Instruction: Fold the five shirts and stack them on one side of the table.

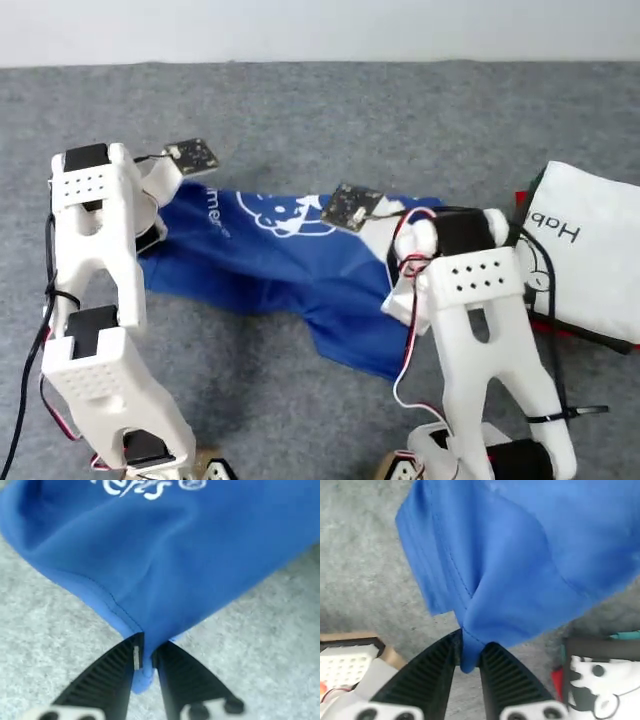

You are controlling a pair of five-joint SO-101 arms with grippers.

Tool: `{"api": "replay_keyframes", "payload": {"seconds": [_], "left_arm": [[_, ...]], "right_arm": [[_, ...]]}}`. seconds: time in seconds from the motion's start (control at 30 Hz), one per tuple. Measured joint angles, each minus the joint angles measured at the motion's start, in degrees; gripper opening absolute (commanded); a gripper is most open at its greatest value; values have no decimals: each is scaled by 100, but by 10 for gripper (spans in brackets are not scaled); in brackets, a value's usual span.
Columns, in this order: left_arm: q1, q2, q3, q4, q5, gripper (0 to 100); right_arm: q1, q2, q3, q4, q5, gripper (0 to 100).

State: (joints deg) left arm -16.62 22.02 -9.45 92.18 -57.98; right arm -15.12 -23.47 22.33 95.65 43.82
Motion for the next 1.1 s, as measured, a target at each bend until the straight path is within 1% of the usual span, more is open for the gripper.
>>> {"api": "replay_keyframes", "payload": {"seconds": [0.2, 0.27, 0.33, 0.4, 0.5, 0.6, 0.77, 0.83, 1.0, 1.1], "left_arm": [[-185, 0, 0, 18, -44, 20], [-246, 0, 0, 35, -53, 55], [-299, 0, 0, 35, -53, 92], [-352, 0, -53, 167, -53, 102], [-378, 0, -273, 396, -53, 105], [-404, 0, -580, 615, -53, 105], [-484, 0, -1266, 659, -26, 105], [-501, 0, -1670, 677, 273, 105], [-501, 0, -2453, 695, 932, 94], [-475, 0, -2576, 668, 1459, 43]], "right_arm": [[-79, 0, 237, -62, -220, 24], [-105, 0, 237, -62, -237, 68], [-114, 0, 237, 18, -229, 139], [-97, 0, 237, 211, -237, 198], [-114, 0, 229, 440, -527, 228], [-97, 0, 185, 448, -782, 227], [-105, 0, -255, 378, -862, 225], [-70, 0, -325, 18, -879, 195], [97, 105, -334, -1354, -879, 3], [220, 554, -334, -2233, -879, 20]]}}
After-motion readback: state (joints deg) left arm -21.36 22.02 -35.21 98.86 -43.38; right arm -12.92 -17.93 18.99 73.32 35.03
